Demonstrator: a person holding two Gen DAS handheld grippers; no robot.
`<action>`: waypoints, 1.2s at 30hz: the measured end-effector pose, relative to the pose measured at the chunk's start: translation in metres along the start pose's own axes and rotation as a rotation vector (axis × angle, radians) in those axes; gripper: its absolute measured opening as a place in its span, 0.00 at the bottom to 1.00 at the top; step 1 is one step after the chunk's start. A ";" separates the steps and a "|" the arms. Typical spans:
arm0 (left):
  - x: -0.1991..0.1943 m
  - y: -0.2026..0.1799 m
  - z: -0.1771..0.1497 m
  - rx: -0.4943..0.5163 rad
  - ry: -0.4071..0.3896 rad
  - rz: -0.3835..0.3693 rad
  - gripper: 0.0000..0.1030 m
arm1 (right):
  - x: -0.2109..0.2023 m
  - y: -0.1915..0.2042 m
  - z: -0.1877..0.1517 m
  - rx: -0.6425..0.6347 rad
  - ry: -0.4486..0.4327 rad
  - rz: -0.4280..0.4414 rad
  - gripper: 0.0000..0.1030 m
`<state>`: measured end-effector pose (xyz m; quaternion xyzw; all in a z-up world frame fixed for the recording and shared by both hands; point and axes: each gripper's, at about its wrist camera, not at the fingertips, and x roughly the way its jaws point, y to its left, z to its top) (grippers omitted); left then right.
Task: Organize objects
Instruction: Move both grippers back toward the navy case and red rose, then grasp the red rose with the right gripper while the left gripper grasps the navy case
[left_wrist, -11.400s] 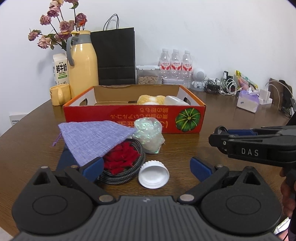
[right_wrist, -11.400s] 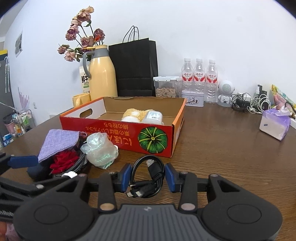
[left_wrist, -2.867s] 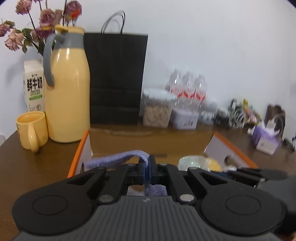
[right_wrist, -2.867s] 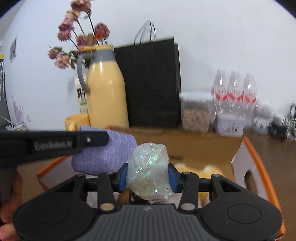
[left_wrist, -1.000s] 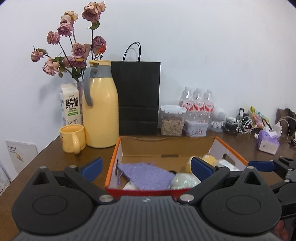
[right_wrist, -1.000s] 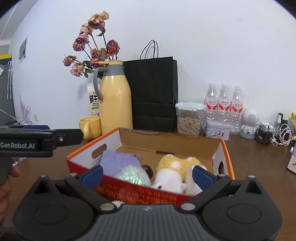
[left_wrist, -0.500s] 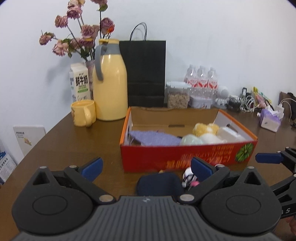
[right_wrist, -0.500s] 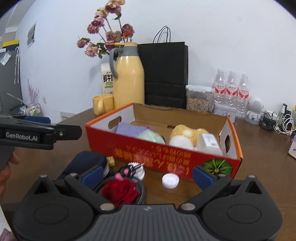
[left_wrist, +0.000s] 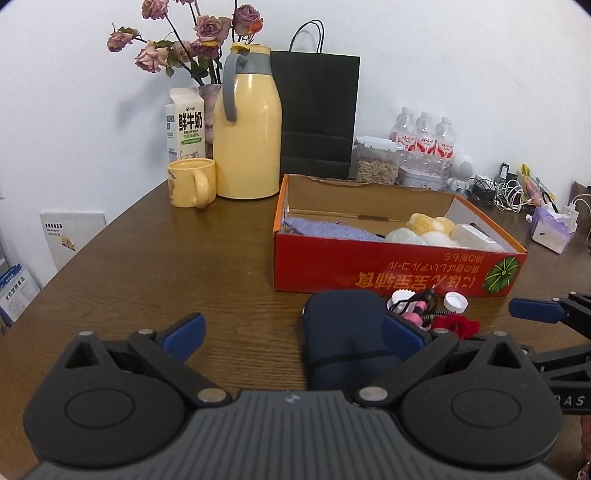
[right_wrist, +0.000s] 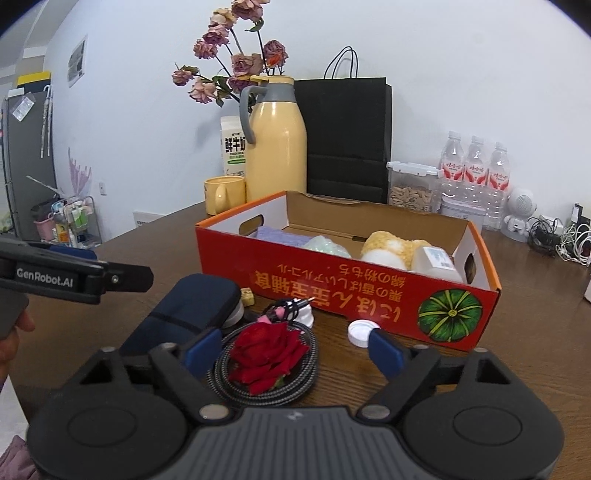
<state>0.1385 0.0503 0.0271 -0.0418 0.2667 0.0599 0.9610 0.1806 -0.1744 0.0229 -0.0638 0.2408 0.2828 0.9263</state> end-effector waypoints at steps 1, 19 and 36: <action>-0.001 0.001 -0.001 -0.001 0.000 0.002 1.00 | 0.000 0.000 0.000 -0.002 0.001 0.005 0.72; 0.000 0.010 -0.006 -0.020 0.025 0.004 1.00 | 0.032 0.018 -0.002 -0.086 0.081 0.057 0.46; 0.006 0.006 -0.006 -0.016 0.047 -0.001 1.00 | 0.007 0.011 0.004 -0.050 -0.030 0.073 0.32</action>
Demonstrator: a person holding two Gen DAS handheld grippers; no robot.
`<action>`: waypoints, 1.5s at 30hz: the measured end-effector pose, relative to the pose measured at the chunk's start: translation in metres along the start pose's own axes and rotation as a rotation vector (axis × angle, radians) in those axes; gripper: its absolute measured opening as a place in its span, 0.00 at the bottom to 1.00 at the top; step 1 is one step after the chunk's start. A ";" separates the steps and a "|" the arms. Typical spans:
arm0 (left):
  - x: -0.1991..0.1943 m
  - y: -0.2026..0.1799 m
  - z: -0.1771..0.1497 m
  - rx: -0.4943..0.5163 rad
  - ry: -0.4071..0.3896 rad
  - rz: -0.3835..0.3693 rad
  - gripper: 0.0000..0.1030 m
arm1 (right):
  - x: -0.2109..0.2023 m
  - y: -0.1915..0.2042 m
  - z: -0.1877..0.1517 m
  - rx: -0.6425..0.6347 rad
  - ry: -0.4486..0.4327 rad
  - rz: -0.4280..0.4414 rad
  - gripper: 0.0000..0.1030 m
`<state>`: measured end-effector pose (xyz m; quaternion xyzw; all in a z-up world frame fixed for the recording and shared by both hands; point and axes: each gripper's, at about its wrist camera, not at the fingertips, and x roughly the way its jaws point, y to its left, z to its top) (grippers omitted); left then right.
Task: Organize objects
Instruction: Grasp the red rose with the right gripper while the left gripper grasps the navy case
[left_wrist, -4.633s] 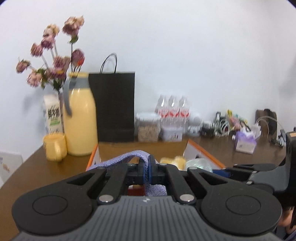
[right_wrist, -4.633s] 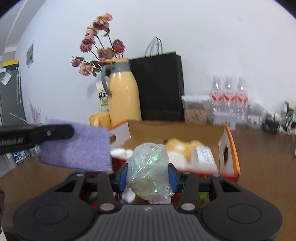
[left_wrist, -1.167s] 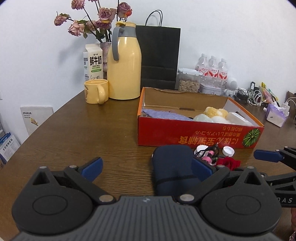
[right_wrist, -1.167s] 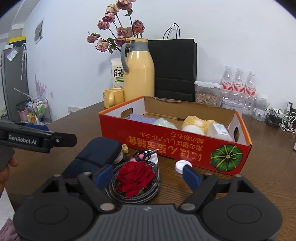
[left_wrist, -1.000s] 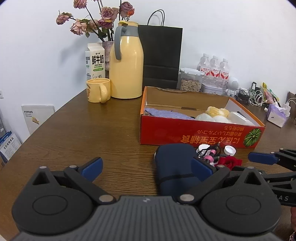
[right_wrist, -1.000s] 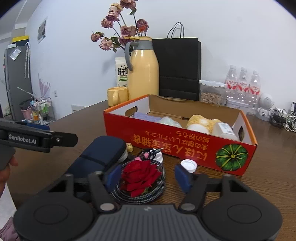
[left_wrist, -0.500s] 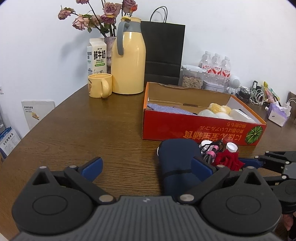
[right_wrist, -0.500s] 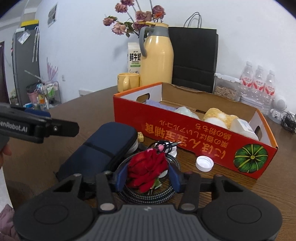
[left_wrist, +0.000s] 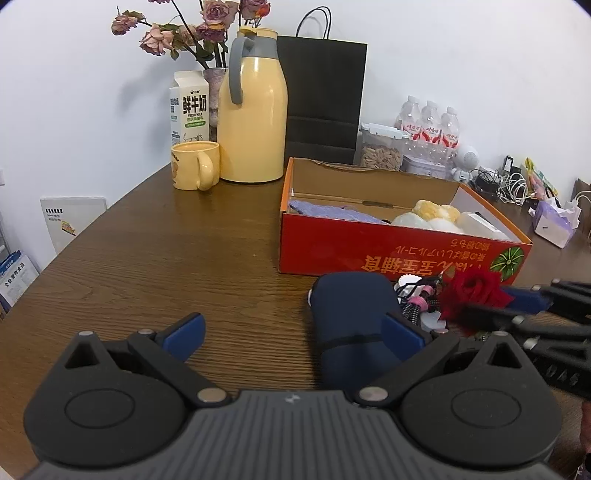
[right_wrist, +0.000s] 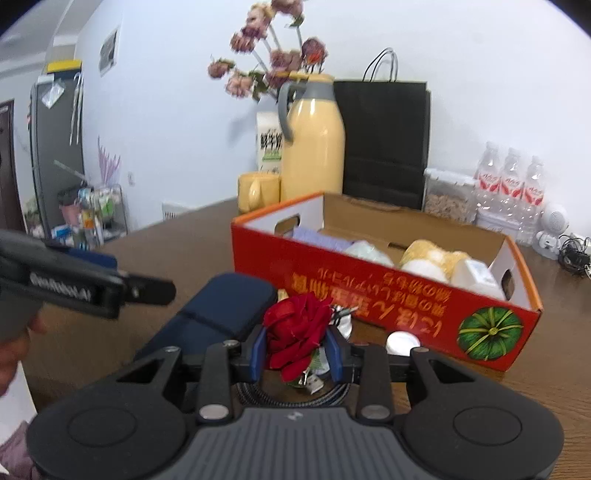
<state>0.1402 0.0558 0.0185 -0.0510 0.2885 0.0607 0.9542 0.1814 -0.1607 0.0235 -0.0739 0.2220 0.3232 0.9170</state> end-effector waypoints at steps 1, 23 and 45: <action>0.001 -0.002 0.000 0.001 0.005 -0.003 1.00 | -0.003 -0.002 0.001 0.008 -0.010 -0.007 0.32; 0.046 -0.041 -0.013 -0.027 0.163 -0.039 1.00 | -0.021 -0.044 -0.019 0.102 -0.039 -0.100 0.32; 0.025 -0.043 -0.007 -0.033 0.083 -0.075 0.64 | -0.020 -0.043 -0.023 0.115 -0.036 -0.097 0.32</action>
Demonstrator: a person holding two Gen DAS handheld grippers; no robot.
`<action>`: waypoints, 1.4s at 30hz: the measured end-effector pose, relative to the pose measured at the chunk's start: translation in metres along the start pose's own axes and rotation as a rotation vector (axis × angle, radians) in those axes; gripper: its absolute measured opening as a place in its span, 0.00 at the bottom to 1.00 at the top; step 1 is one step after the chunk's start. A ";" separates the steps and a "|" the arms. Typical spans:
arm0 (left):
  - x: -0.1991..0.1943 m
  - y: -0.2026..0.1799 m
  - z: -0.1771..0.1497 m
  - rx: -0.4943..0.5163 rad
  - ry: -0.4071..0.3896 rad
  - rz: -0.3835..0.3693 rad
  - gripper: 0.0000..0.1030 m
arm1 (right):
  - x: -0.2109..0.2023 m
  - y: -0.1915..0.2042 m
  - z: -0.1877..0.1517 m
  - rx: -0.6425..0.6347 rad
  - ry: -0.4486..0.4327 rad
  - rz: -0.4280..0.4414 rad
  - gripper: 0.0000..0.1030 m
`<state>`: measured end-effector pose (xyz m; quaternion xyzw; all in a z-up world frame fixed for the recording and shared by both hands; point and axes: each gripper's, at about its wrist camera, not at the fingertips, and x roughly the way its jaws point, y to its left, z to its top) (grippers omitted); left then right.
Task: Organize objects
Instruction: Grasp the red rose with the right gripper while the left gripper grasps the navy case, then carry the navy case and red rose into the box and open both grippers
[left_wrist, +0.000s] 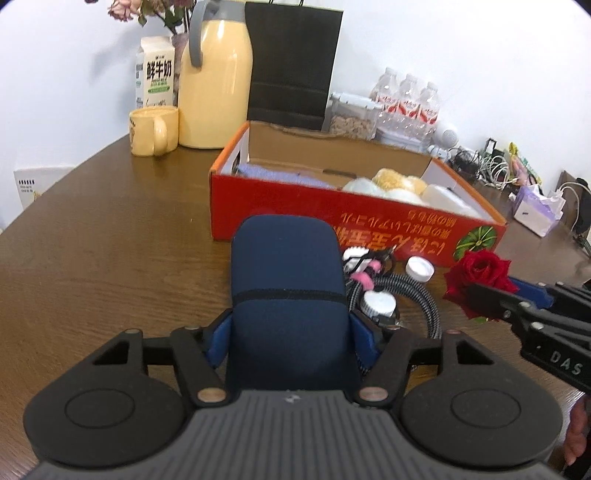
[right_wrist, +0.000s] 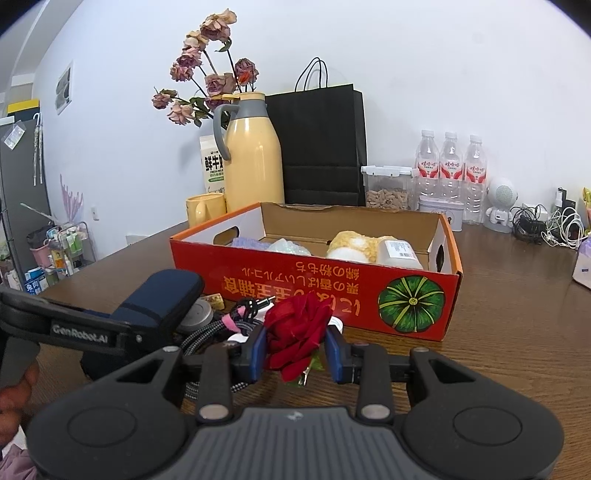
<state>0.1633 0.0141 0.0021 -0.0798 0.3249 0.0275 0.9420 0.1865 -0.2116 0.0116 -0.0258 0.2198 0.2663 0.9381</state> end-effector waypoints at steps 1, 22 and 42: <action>-0.002 0.000 0.002 0.003 -0.006 -0.003 0.64 | 0.000 0.000 0.001 -0.001 -0.001 0.001 0.32; 0.017 -0.023 0.121 0.057 -0.167 -0.052 0.64 | 0.055 -0.003 0.093 -0.048 -0.127 -0.021 0.32; 0.128 -0.017 0.135 0.027 -0.095 0.071 0.64 | 0.166 -0.030 0.097 0.041 0.011 -0.068 0.32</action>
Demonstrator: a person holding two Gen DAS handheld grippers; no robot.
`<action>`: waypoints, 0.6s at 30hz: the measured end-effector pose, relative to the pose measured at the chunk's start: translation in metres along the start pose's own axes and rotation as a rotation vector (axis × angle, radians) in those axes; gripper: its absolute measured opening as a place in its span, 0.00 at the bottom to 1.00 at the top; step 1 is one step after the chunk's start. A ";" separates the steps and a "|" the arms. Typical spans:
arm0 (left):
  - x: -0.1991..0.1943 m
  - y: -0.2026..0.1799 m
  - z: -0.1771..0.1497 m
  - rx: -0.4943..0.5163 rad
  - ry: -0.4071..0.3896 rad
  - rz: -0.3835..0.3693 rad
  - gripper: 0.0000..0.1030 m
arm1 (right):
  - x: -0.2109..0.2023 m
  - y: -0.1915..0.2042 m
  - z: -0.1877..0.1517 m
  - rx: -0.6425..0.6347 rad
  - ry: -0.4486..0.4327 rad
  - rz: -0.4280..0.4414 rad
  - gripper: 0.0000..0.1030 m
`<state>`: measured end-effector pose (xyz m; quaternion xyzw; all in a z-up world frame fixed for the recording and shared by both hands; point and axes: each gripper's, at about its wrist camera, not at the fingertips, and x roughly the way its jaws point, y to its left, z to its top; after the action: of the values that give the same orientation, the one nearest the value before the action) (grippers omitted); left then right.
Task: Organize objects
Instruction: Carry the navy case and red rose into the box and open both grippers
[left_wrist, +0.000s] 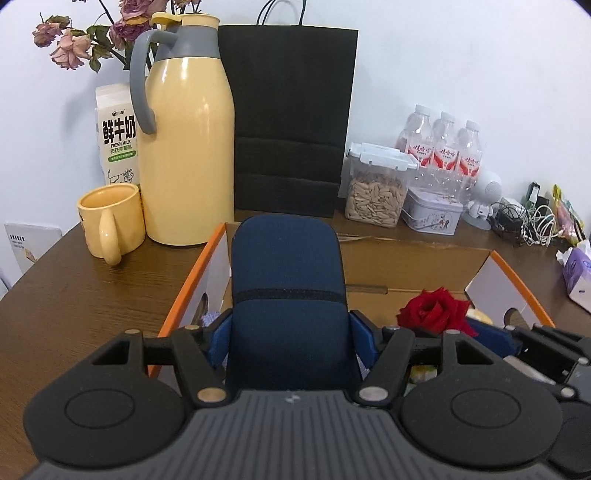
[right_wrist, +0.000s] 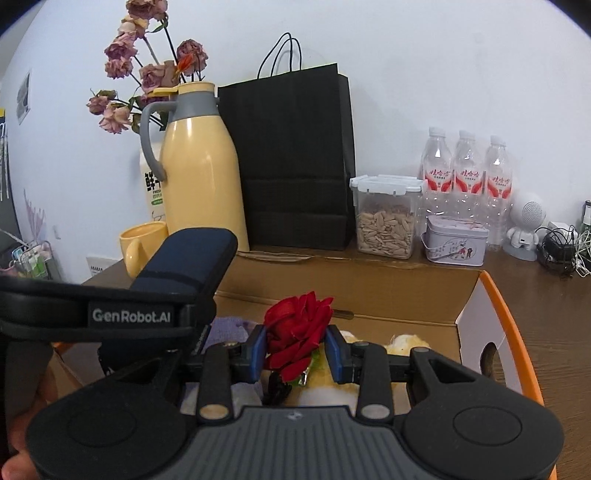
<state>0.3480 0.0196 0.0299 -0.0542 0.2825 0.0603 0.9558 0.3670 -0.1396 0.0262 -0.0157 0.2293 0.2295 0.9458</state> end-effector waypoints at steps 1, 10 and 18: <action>0.000 0.000 -0.001 0.002 0.000 -0.003 0.64 | -0.001 0.000 0.000 0.000 -0.003 -0.003 0.32; -0.017 -0.002 -0.001 0.012 -0.074 0.006 0.79 | -0.012 0.002 -0.003 -0.008 -0.006 -0.011 0.44; -0.045 -0.002 -0.004 -0.001 -0.186 0.013 1.00 | -0.029 0.005 -0.003 -0.018 -0.060 -0.027 0.98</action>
<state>0.3086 0.0134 0.0514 -0.0469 0.1931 0.0716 0.9774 0.3402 -0.1476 0.0365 -0.0202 0.1986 0.2189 0.9551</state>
